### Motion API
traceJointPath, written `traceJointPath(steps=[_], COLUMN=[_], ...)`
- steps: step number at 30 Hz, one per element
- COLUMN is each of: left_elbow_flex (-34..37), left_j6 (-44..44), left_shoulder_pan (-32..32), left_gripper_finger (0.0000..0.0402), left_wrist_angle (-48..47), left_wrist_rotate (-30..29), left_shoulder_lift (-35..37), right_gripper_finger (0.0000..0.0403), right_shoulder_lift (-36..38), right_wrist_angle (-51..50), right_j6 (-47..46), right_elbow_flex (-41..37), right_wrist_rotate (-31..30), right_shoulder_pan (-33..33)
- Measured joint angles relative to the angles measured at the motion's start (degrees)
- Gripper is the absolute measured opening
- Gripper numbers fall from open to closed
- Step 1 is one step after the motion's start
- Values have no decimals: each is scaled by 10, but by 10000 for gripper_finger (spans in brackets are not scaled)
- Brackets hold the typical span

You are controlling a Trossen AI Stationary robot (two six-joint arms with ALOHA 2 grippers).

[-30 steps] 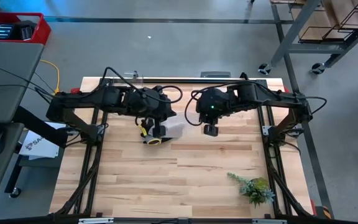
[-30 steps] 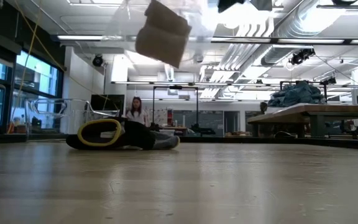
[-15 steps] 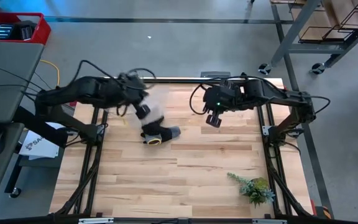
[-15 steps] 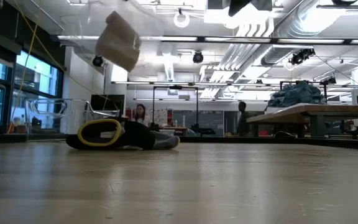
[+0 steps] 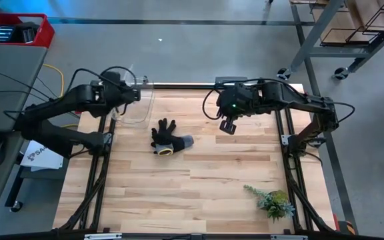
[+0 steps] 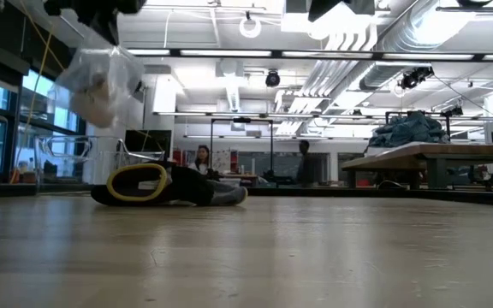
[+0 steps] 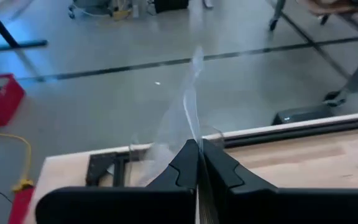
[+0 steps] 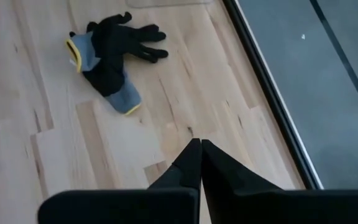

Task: Roll bandage
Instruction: Put the transparent zip bag into the transparent bin

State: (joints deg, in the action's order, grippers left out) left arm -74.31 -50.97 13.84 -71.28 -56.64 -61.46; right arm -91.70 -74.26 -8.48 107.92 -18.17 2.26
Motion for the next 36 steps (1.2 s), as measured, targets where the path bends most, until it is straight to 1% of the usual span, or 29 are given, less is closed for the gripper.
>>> traceJointPath(steps=[3, 8, 11, 14, 17, 20, 23, 28, 30, 32, 36], left_elbow_flex=[46, 122, 157, 180, 183, 183, 183, 183, 187, 202, 247], left_j6=[57, 130, 158, 166, 169, 193, 208, 153, 117, 104, 121], left_shoulder_pan=[31, 82, 116, 147, 160, 162, 162, 163, 163, 168, 178], left_gripper_finger=[0, 0, 0, 0, 0, 0, 0, 0, 0, 0, 8], left_wrist_angle=[68, 229, 279, 278, 261, 249, 208, 101, 98, 118, 156], left_wrist_rotate=[6, 40, 41, 62, 78, 79, 60, 25, 20, 37, 115], left_shoulder_lift=[0, -1, -1, -1, -1, -1, -1, -1, -1, -1, -5], right_gripper_finger=[0, 0, 0, 0, 0, 0, 0, 0, 0, 0, 0], right_shoulder_lift=[0, 0, 0, 0, 0, 0, 0, 0, 0, 0, 0], right_wrist_angle=[12, 19, 19, 19, 19, 19, 19, 19, 24, 28, 37], right_j6=[5, -11, -40, -63, -77, -86, -97, -109, -110, -109, -108], right_elbow_flex=[0, 0, 0, 0, 0, 0, 0, 0, 0, 0, 0], right_wrist_rotate=[8, 23, 27, 33, 37, 37, 37, 37, 37, 37, 37], right_shoulder_pan=[0, 0, -4, -11, -23, -31, -36, -43, -43, -43, -41])
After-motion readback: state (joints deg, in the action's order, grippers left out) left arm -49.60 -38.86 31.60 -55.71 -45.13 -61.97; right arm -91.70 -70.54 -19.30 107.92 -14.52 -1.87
